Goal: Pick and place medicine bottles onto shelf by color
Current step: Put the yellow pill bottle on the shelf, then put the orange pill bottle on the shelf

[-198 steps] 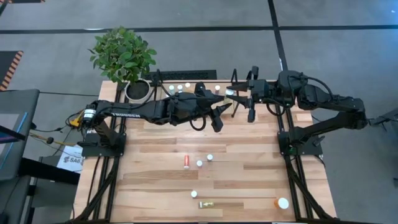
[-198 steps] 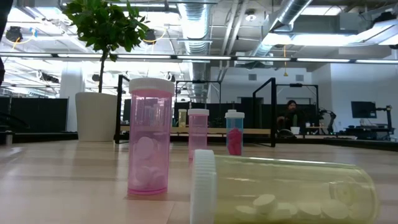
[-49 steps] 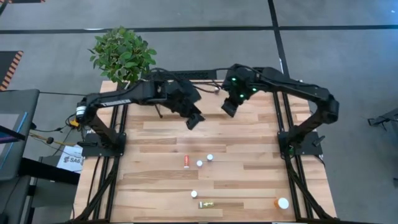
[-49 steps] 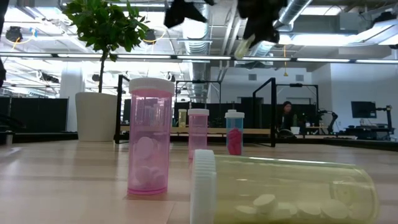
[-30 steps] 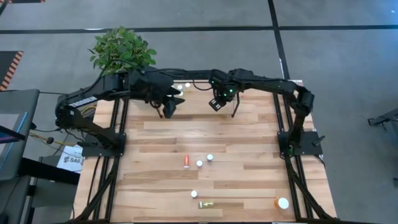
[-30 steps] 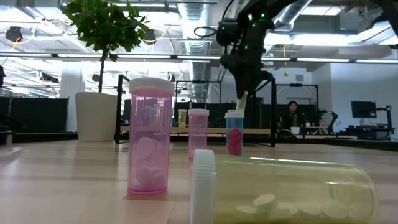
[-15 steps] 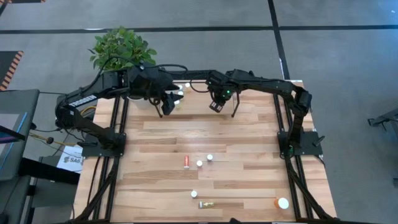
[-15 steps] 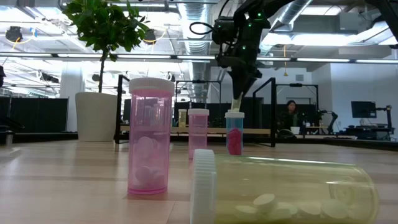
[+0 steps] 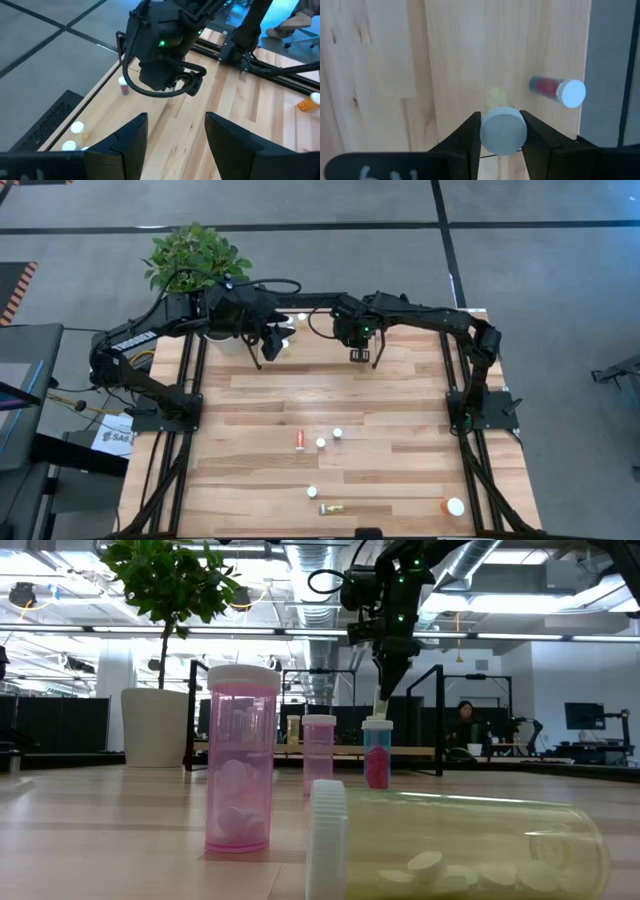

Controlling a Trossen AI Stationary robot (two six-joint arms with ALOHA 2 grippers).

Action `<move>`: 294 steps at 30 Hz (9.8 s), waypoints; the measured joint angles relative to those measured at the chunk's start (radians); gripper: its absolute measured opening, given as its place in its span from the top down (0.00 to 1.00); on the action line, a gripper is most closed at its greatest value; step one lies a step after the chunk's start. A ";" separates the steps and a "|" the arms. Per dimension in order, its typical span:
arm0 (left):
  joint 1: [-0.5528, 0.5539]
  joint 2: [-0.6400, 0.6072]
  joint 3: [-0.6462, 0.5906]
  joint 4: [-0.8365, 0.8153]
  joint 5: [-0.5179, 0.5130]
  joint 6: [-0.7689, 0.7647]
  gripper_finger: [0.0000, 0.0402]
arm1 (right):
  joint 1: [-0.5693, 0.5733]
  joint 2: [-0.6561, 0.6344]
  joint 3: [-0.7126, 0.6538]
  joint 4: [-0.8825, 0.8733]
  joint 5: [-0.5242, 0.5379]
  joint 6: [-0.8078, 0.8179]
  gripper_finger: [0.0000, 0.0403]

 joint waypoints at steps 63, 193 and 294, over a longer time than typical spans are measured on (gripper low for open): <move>-0.001 0.000 0.000 0.001 0.001 -0.006 0.55 | -0.084 0.081 -0.009 0.014 -0.032 -0.057 0.68; -0.011 0.006 -0.011 -0.115 -0.001 -0.079 0.55 | 0.208 -0.146 0.375 -0.549 -0.240 0.531 0.41; -0.547 0.238 -0.010 0.095 -0.174 -0.569 0.55 | 1.427 -0.177 -0.506 0.073 -0.582 1.932 0.27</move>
